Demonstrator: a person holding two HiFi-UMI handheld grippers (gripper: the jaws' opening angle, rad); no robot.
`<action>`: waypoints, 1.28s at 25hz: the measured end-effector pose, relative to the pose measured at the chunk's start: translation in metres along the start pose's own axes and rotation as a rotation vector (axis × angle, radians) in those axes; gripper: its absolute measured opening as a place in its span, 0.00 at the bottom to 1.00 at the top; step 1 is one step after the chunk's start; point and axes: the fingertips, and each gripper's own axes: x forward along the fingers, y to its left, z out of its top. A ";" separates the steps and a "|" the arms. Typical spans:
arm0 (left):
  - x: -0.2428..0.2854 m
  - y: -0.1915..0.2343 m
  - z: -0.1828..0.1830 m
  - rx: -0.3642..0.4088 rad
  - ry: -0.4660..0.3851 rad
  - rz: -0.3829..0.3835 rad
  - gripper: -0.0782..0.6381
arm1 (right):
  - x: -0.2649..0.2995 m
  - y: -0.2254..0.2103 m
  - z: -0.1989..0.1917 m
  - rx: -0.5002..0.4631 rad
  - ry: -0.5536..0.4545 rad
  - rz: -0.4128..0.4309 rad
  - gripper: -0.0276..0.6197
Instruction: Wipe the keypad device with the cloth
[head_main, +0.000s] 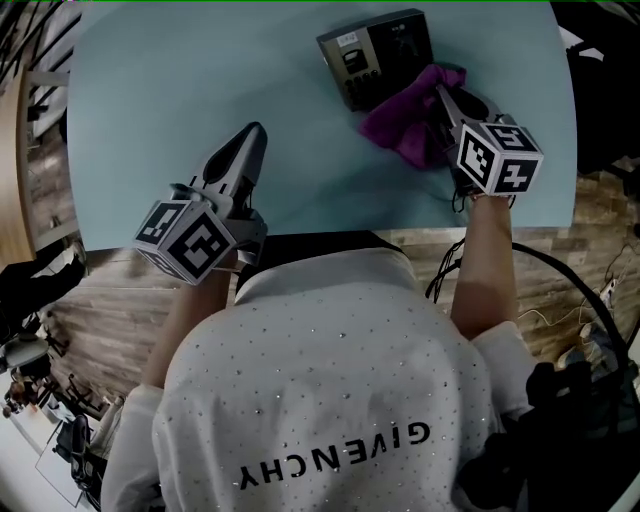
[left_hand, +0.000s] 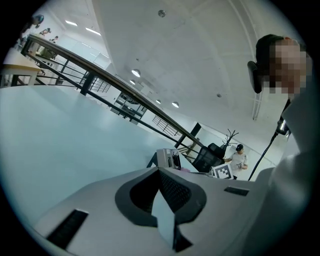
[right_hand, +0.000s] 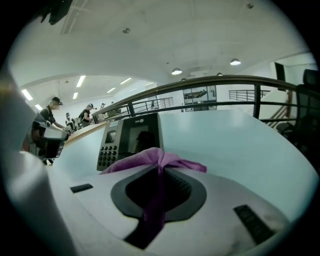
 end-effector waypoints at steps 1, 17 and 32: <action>-0.003 0.005 0.000 -0.007 -0.004 0.015 0.11 | -0.001 -0.006 -0.001 0.025 0.004 -0.033 0.09; -0.034 0.059 0.102 0.012 -0.188 -0.069 0.11 | -0.043 0.211 0.116 -0.290 -0.200 0.440 0.09; -0.056 0.075 0.126 0.195 -0.105 -0.137 0.11 | 0.056 0.180 0.083 -0.322 0.024 -0.101 0.08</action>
